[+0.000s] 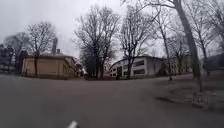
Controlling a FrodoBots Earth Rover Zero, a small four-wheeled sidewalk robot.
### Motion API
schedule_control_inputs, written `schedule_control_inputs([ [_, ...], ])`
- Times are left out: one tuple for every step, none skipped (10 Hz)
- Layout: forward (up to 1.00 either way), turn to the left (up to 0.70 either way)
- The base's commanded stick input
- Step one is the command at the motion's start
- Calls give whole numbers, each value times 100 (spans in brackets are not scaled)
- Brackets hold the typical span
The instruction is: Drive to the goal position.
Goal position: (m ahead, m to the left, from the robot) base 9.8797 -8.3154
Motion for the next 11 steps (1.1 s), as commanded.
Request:
schedule_control_inputs([
  [100, 0],
  [100, -5],
  [100, -40],
  [100, -40],
  [100, -40],
  [100, -40],
  [100, -40],
  [100, -40],
  [100, -40],
  [100, -40],
  [100, -40],
])
